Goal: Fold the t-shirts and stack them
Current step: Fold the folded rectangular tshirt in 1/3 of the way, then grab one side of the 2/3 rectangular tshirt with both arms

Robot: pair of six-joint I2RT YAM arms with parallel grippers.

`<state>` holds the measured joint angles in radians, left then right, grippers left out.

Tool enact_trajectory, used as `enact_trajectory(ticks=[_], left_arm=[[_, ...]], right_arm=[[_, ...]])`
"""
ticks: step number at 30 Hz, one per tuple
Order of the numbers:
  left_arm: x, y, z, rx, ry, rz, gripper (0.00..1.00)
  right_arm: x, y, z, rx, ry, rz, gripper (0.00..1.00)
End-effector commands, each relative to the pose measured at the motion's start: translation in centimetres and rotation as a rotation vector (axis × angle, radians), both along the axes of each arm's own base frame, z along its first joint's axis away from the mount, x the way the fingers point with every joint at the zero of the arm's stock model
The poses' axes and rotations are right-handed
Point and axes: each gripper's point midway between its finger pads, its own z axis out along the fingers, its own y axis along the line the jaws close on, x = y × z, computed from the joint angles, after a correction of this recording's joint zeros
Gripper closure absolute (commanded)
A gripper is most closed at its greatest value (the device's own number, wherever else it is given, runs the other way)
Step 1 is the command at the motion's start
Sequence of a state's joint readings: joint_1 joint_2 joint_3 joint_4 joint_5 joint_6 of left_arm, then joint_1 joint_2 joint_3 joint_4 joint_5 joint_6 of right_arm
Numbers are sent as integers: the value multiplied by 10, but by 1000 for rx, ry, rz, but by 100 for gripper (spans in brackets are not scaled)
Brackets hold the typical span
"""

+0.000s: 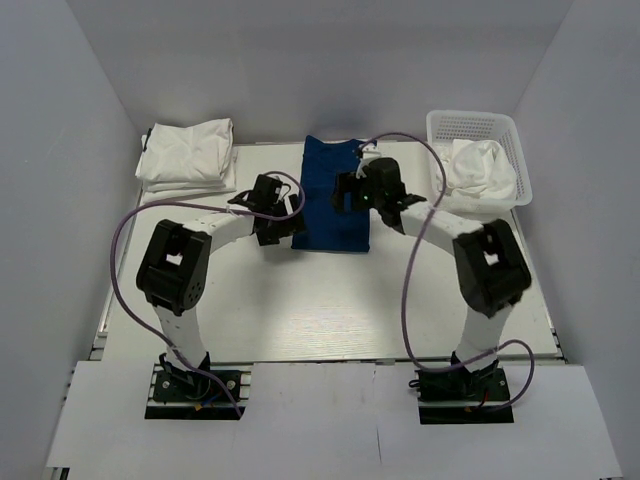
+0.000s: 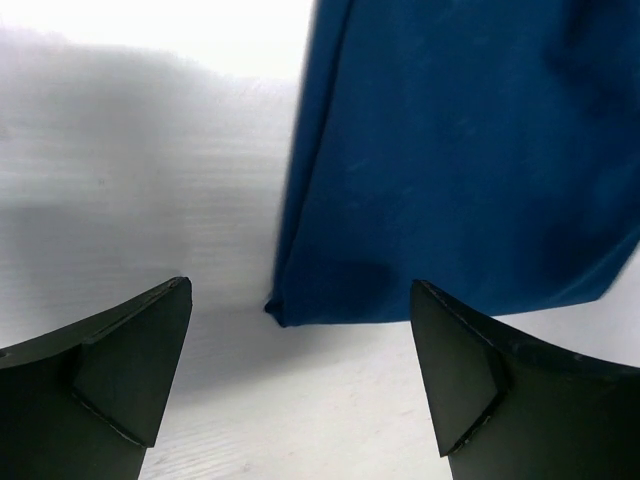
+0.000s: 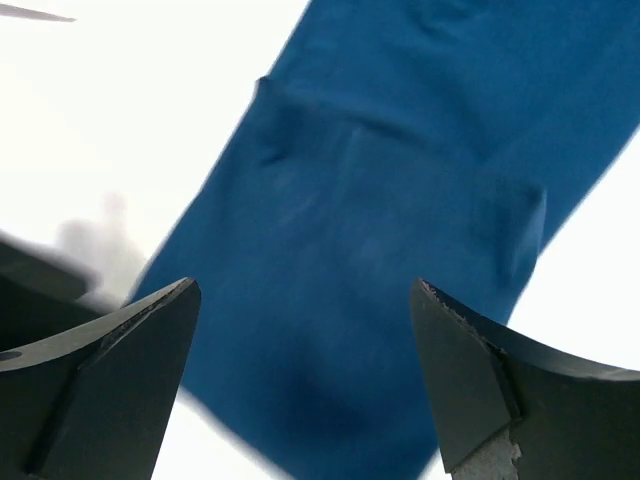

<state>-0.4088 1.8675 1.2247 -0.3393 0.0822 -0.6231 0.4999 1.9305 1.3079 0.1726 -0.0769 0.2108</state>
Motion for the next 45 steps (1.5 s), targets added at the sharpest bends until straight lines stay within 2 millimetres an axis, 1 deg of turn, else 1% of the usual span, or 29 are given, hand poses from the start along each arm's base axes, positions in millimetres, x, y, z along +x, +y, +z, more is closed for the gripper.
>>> enact_trajectory(ticks=[1, 2, 3, 4, 5, 6, 7, 9, 10, 11, 12, 13, 14, 16, 18, 22, 23, 24, 25, 26, 27, 30, 32, 35, 37, 39, 42, 44, 45], left_arm=[[-13, -1, -7, -3, 26, -29, 0], [-14, 0, -11, -2, 28, -29, 0], [-15, 1, -15, 8, 32, -40, 8], [-18, 4, -20, 17, 35, -35, 13], [-23, 6, -27, 23, 49, -35, 17], [-21, 5, -26, 18, 36, -35, 25], [-28, 5, -36, 16, 59, -55, 30], [-34, -4, -37, -12, 59, -95, 42], [-40, -4, -41, -18, 76, -103, 53], [-40, -3, -39, -22, 66, -103, 61], [-43, -2, -43, -21, 69, -103, 67], [-45, -2, -43, -30, 60, -96, 70], [-42, -3, -41, -36, 45, -96, 70], [-46, -5, -43, -52, 54, -109, 70], [-42, -9, -42, -63, 48, -115, 70], [-44, -13, -48, -76, 70, -129, 86], [-45, -12, -50, -75, 71, -129, 100], [-48, -11, -53, -72, 80, -128, 100], [-48, -11, -53, -72, 80, -128, 100], [-51, -9, -56, -69, 89, -128, 100], [-50, -8, -52, -68, 70, -123, 100], [-46, -10, -47, -80, 37, -125, 100], [-45, -10, -43, -84, 27, -125, 100], [-46, -8, -42, -75, 23, -118, 100], [-45, -7, -43, -68, 20, -113, 100], [-47, -4, -46, -58, 26, -107, 100], [-47, -4, -46, -58, 26, -107, 100], [-45, -5, -45, -61, 18, -107, 100], [-46, -6, -45, -70, 21, -114, 100]], right_arm=[[-19, -6, 47, 109, -92, -28, 10], [-25, -16, 69, 135, -112, -64, 10], [-41, -22, 45, 131, -32, -87, 10], [-48, -26, 48, 159, 4, -113, 10], [-65, -34, 30, 120, 95, -124, 10], [-75, -37, 23, 118, 129, -133, 10], [-86, -41, 8, 101, 170, -139, 10], [-96, -46, 5, 119, 206, -159, 10], [-106, -55, -12, 105, 251, -193, 10], [-110, -57, -17, 103, 268, -206, 10], [-113, -60, -16, 110, 278, -223, 10], [-122, -65, -30, 90, 307, -234, 10], [-124, -66, -31, 94, 306, -239, 10], [-133, -70, -47, 85, 340, -242, 11], [-135, -68, -56, 74, 361, -236, 14], [-132, -67, -73, 43, 392, -227, 18], [-130, -64, -72, 46, 390, -221, 19], [-129, -63, -73, 47, 391, -215, 23], [-130, -63, -79, 39, 408, -214, 35], [-130, -61, -80, 42, 409, -208, 41], [-128, -63, -84, 24, 402, -215, 44], [-114, -74, -91, -17, 377, -285, 44], [-115, -79, -102, -61, 396, -308, 44], [-113, -79, -103, -61, 407, -314, 42], [-115, -92, -110, -110, 415, -370, 42], [-113, -100, -108, -126, 404, -407, 42], [-115, -101, -106, -126, 397, -404, 42], [-115, -99, -106, -133, 392, -379, 46], [-115, -98, -107, -135, 397, -373, 58]])
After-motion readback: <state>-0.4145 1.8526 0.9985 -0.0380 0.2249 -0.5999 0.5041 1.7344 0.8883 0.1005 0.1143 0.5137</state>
